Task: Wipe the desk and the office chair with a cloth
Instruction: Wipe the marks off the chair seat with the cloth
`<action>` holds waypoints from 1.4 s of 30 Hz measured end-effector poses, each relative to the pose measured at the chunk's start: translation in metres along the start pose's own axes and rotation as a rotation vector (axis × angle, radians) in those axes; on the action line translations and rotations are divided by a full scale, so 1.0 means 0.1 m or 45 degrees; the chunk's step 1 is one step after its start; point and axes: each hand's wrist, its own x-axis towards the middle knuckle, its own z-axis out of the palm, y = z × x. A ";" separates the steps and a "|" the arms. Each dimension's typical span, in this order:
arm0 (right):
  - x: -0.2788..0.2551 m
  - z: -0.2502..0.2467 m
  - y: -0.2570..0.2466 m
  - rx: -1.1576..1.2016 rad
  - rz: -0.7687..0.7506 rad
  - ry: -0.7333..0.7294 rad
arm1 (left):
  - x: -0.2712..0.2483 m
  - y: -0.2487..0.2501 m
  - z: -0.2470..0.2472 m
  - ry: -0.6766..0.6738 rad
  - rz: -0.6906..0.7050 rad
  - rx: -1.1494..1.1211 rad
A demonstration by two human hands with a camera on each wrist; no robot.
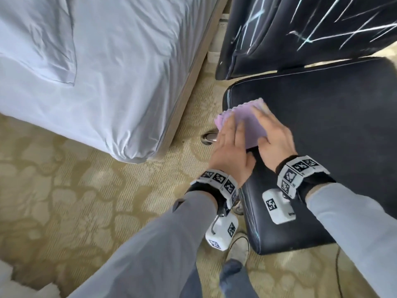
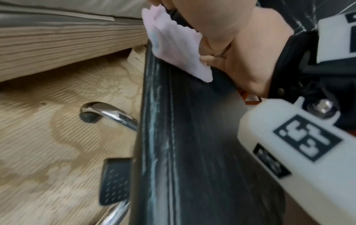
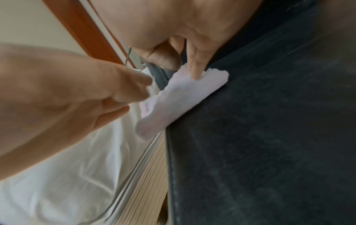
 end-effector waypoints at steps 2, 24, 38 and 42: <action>0.00 -0.02 0.06 -0.100 0.149 0.040 | 0.24 0.04 0.03 -0.063 0.011 0.114; -0.43 0.46 0.11 -0.394 0.552 -0.098 | 0.74 -0.36 0.04 -0.046 -0.097 -0.220; -0.45 0.56 0.10 -0.460 0.568 -0.141 | 1.39 -0.37 -0.35 -0.092 -0.363 -0.375; -0.40 0.54 0.08 -0.408 0.606 -0.175 | 1.01 -0.43 -0.18 -0.102 -0.342 -0.378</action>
